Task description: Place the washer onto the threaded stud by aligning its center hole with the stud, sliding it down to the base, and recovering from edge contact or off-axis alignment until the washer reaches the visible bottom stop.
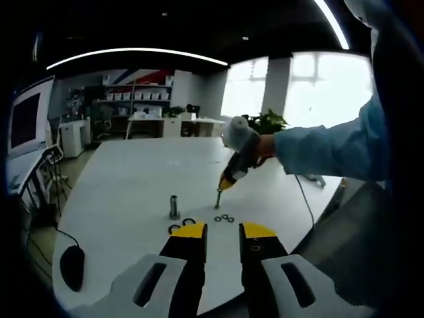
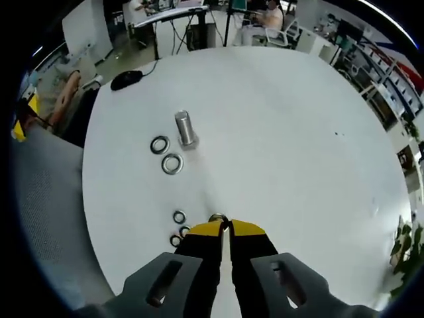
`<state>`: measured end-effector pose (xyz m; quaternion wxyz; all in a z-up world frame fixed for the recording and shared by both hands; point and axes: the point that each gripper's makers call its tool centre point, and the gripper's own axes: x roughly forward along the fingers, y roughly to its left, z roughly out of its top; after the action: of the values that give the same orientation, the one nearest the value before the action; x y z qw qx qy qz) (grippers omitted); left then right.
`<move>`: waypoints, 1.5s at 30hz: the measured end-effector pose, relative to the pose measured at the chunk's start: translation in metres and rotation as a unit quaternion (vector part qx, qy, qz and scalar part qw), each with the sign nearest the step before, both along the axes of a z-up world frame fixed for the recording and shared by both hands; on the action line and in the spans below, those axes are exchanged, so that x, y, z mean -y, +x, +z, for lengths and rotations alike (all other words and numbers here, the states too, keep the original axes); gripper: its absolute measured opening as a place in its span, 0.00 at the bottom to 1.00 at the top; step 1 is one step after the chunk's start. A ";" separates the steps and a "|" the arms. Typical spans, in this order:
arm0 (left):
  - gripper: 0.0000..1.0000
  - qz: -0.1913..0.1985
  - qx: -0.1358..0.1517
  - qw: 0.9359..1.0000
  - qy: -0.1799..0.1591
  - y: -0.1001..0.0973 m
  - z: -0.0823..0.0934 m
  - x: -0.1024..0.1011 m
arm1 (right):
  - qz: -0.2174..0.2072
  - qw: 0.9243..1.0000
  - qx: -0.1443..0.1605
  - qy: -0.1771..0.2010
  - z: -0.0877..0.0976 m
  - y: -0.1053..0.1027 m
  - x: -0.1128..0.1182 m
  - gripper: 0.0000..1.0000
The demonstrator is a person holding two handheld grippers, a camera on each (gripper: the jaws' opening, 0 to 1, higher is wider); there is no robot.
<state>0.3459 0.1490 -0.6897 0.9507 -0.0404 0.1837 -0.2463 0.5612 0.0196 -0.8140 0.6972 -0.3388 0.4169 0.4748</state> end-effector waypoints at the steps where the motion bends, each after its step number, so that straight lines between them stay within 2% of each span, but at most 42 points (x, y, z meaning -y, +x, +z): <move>1: 0.17 0.001 0.000 1.000 0.000 0.000 0.000 0.000 | 0.001 1.000 -0.001 0.000 -0.001 0.000 0.000 0.05; 13: 0.17 0.003 -0.004 1.000 0.001 -0.004 -0.005 -0.002 | -0.001 1.000 -0.006 0.005 -0.001 0.000 0.000 0.06; 18: 0.17 0.003 -0.004 1.000 0.001 -0.003 -0.002 0.000 | -0.007 1.000 -0.002 0.005 0.000 0.002 0.000 0.09; 45: 0.17 0.001 -0.002 1.000 -0.002 -0.003 -0.004 -0.001 | -0.018 1.000 0.001 0.009 0.005 -0.001 0.007 0.10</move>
<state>0.3431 0.1497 -0.6936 0.9506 -0.0426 0.1850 -0.2454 0.5606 0.0129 -0.8092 0.7090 -0.3255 0.4182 0.4653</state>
